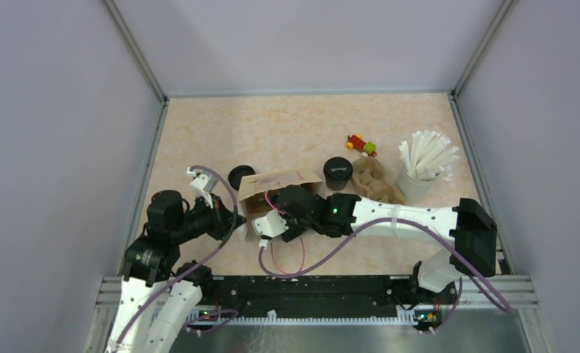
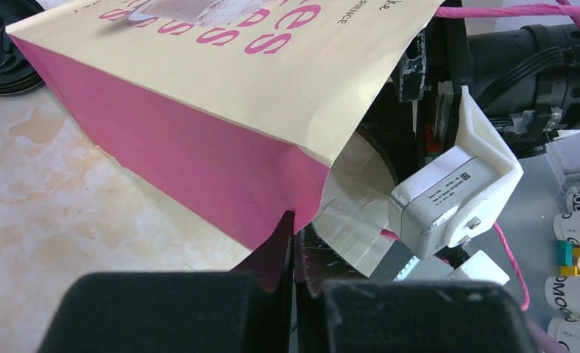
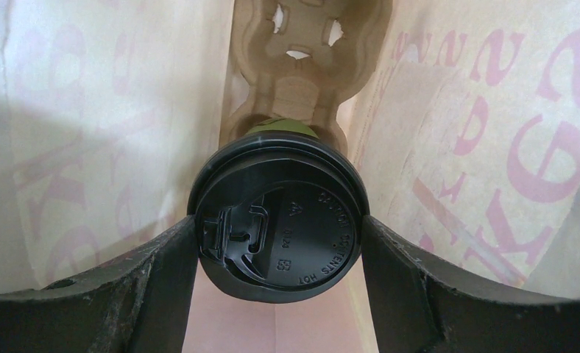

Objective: Pack the takeout coffee

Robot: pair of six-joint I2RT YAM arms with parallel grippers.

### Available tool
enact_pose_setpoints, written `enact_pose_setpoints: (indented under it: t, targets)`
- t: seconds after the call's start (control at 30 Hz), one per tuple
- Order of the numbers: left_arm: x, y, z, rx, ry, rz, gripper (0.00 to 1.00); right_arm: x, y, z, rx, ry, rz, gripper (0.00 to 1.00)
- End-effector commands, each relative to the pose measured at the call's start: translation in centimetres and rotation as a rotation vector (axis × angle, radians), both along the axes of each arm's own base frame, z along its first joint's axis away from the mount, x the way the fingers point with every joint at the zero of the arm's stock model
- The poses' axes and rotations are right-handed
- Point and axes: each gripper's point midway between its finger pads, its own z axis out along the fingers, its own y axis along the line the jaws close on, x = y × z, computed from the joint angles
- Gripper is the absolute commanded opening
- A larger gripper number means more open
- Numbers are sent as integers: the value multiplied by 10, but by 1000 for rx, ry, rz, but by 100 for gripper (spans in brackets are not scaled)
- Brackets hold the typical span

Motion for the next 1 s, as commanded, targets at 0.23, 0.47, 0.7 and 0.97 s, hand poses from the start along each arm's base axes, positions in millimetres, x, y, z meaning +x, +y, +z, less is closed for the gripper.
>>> enact_pose_setpoints:
  t: [0.23,0.47,0.7,0.97]
  targets:
    - [10,-3,13,-23,-48,3,0,9,-12,14,-8,-35,-37,65]
    - [11,-4,13,-25,-48,0,0,7,-5,22,21,-19,-25,65]
    - [12,-5,15,-29,-48,-4,0,7,-5,10,19,2,-16,65]
    - [9,-5,13,-34,-38,-5,0,9,-9,3,-6,9,-31,65]
